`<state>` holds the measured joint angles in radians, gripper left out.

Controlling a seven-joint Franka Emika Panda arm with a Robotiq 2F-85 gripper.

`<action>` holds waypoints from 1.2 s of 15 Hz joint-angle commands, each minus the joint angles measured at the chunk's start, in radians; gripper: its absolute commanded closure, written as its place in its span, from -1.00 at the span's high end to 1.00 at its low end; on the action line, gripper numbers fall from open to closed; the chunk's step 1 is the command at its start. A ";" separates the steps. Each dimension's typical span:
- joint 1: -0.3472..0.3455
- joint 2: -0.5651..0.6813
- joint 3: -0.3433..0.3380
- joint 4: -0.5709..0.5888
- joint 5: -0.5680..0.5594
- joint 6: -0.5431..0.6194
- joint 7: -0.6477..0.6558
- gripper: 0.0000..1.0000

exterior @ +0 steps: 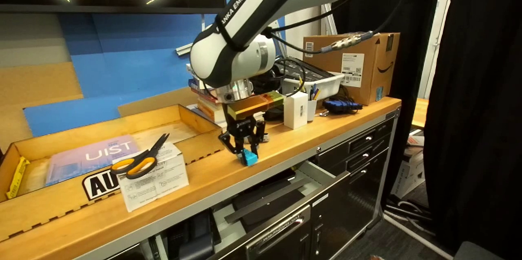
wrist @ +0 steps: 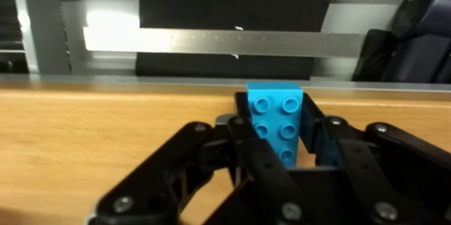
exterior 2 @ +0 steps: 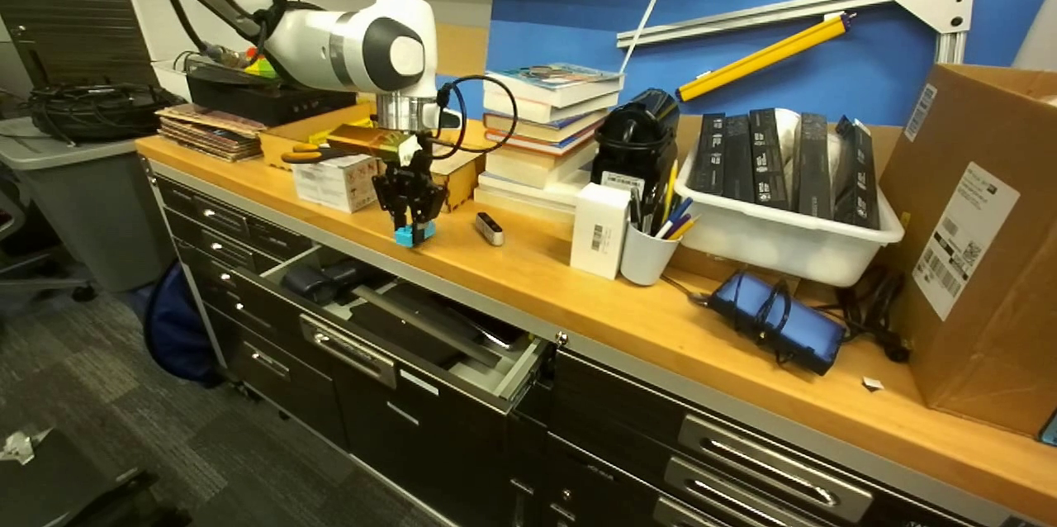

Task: Put the blue object in the open drawer then close the drawer

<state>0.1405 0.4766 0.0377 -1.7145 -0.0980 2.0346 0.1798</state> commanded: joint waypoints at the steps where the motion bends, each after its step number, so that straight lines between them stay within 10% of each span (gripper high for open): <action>1: -0.038 -0.162 -0.042 -0.214 0.003 0.036 0.049 -0.73; 6: -0.065 -0.184 -0.083 -0.323 -0.034 0.076 0.112 -0.74; 7: -0.066 -0.181 -0.085 -0.332 -0.036 0.076 0.128 0.04; 12: -0.069 -0.187 -0.086 -0.370 -0.016 0.103 0.185 0.82; 18: -0.112 -0.307 -0.114 -0.529 -0.011 0.066 0.187 1.00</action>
<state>0.0501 0.2698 -0.0605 -2.1268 -0.1124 2.1053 0.3608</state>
